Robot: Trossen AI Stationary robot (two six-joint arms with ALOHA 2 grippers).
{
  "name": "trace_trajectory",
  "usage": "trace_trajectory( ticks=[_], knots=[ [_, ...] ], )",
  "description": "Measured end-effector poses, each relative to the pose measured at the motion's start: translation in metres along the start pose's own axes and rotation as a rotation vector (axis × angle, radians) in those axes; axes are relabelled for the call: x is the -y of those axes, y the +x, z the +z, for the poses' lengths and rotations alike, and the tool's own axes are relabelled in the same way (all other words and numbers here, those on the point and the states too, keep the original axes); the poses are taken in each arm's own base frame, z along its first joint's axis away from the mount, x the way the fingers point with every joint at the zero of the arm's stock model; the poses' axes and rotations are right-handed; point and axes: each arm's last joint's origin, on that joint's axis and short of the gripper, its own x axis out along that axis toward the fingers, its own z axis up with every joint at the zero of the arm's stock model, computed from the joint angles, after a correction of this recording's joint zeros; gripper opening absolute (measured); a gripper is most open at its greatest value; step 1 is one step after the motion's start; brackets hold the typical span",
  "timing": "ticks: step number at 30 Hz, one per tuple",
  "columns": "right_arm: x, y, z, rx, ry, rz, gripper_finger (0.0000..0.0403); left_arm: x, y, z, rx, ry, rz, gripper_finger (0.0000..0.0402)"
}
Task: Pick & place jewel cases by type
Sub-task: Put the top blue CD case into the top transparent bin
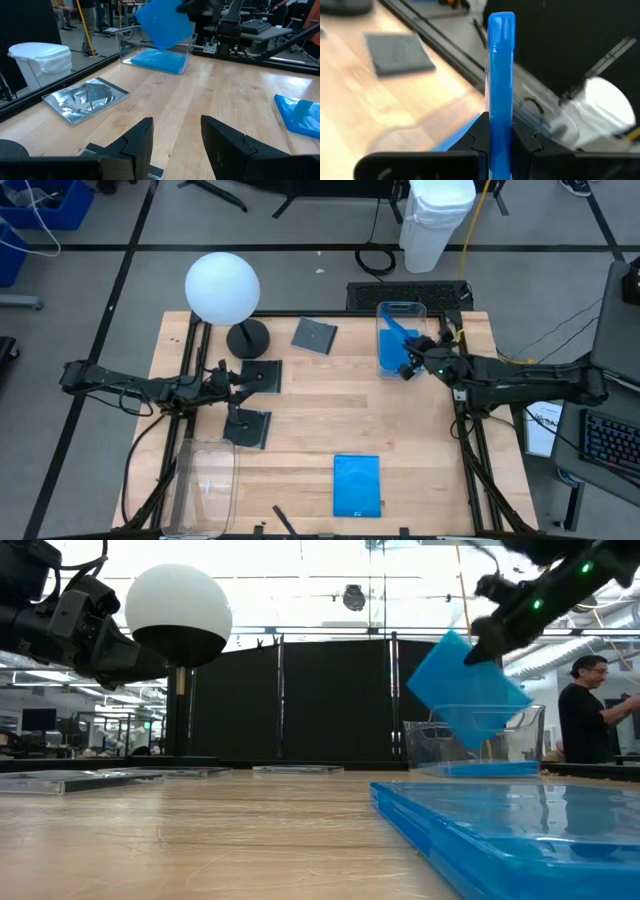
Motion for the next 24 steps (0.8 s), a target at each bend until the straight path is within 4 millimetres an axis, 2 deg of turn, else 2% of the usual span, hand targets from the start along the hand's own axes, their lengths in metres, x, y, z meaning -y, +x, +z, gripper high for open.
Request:
trace_trajectory(
  ticks=[8,17,24],
  knots=[
    [0.002,0.020,-0.018,-0.093,0.006,-0.084,0.0027,0.000,0.000,0.000,0.000,0.000,0.000,0.0170],
    [0.001,0.023,-0.014,-0.028,0.077,-0.083,0.0146,0.000,0.000,0.000,-0.001,0.000,0.000,0.0170],
    [0.001,0.023,-0.011,-0.005,0.098,-0.081,0.0188,0.000,0.000,0.000,0.000,0.000,0.000,0.0170]
  ],
)
